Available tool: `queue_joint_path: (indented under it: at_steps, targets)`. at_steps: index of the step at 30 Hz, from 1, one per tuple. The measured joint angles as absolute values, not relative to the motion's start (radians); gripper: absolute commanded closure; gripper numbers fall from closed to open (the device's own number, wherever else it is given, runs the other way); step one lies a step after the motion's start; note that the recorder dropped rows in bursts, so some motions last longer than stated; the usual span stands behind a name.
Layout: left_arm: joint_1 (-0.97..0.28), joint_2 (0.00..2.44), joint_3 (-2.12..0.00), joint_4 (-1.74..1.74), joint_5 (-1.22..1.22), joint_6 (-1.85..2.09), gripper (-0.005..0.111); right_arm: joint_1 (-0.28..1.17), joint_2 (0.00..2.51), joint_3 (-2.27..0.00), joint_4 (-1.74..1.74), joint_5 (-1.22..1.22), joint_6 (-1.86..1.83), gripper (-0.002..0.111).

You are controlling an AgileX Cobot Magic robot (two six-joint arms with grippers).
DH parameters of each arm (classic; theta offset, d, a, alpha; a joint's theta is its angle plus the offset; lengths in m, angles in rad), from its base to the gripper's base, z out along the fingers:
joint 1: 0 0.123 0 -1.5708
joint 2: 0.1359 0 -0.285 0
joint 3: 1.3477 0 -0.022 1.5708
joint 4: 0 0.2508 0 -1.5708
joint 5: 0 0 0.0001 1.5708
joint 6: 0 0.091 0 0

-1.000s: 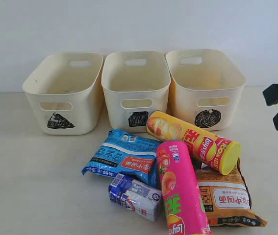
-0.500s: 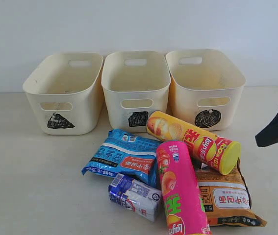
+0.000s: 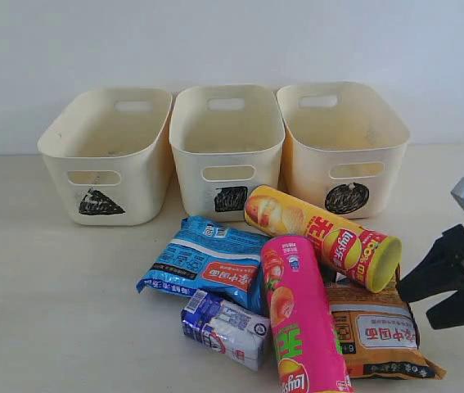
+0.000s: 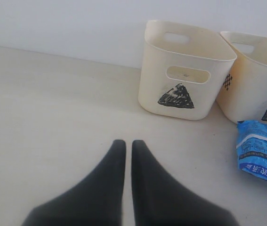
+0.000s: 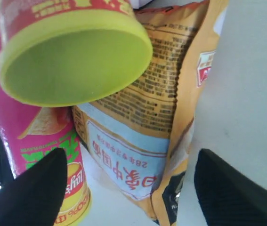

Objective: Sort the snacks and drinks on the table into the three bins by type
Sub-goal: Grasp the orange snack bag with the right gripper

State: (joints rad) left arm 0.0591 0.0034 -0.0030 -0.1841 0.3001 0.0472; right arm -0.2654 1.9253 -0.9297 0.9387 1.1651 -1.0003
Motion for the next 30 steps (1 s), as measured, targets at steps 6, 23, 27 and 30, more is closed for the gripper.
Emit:
queue_joint_path:
  at_steps: [6, 23, 27, 30]
  targets:
    - [0.059, 0.003, -0.003, -0.184, 0.3, 0.047, 0.103, -0.265, 2.001, -0.93, 0.957, 1.165, -1.049, 0.041]
    - [0.059, 0.003, -0.003, -0.184, 0.3, 0.047, 0.103, -0.122, 2.031, -0.913, 1.021, 1.083, -1.149, 0.046]
    - [0.059, 0.003, -0.003, -0.184, 0.3, 0.047, 0.103, -0.08, 2.029, -0.913, 1.023, 1.035, -1.149, 0.078]
    - [0.059, 0.003, -0.003, -0.184, 0.3, 0.047, 0.103, -0.066, 2.029, -0.912, 1.027, 1.015, -1.149, 0.108]
